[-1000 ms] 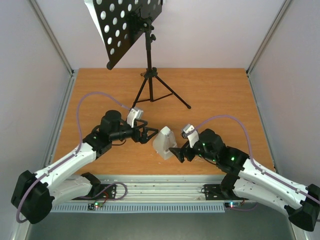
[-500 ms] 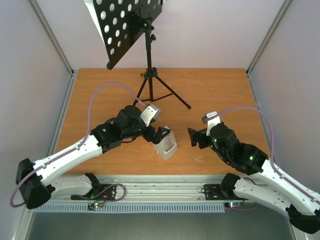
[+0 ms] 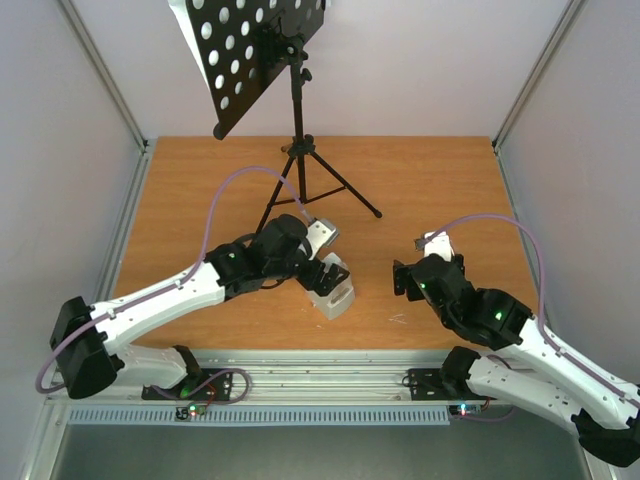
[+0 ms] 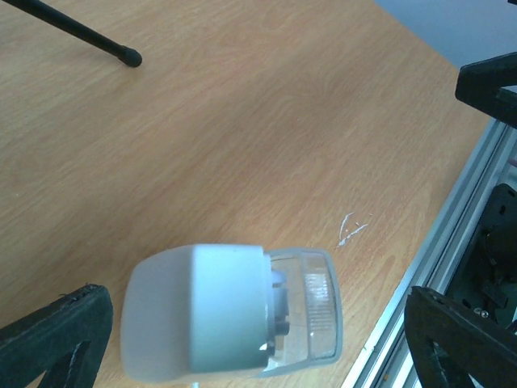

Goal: Pack up the instrument practice props
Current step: Adjust the cover of the metronome on the metronome.

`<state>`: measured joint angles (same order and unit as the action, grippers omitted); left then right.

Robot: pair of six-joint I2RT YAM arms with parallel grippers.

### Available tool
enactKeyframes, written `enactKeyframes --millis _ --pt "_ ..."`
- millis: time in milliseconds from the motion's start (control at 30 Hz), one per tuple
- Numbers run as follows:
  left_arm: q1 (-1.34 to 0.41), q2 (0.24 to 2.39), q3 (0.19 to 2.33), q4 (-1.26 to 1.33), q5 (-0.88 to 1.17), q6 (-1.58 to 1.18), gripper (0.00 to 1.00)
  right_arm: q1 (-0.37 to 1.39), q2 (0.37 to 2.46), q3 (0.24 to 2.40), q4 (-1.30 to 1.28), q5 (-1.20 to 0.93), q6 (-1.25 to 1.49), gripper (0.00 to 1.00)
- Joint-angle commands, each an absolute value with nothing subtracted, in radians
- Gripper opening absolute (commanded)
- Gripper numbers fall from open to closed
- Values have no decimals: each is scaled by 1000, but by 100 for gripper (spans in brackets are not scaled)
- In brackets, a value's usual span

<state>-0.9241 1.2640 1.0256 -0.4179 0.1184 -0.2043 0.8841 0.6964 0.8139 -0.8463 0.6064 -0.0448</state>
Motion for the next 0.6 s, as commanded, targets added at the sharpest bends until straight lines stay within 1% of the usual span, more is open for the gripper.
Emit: enactKeyframes --millis 0,267,333,500,567 --pt "-950 1317 1077 -432 91 -194 99 881 673 803 -879 639 -14 98" --pt "-986 1359 1109 -463 -10 -165 98 880 638 788 -888 647 -11 99" --pt "-989 1365 1112 -467 -32 -161 93 880 632 784 -889 650 -11 99" --pt "-997 1373 1117 -476 -50 -153 76 880 622 779 -891 652 -9 98" --pt "-998 1372 1117 -480 -61 -153 72 880 622 779 -890 651 -9 98"
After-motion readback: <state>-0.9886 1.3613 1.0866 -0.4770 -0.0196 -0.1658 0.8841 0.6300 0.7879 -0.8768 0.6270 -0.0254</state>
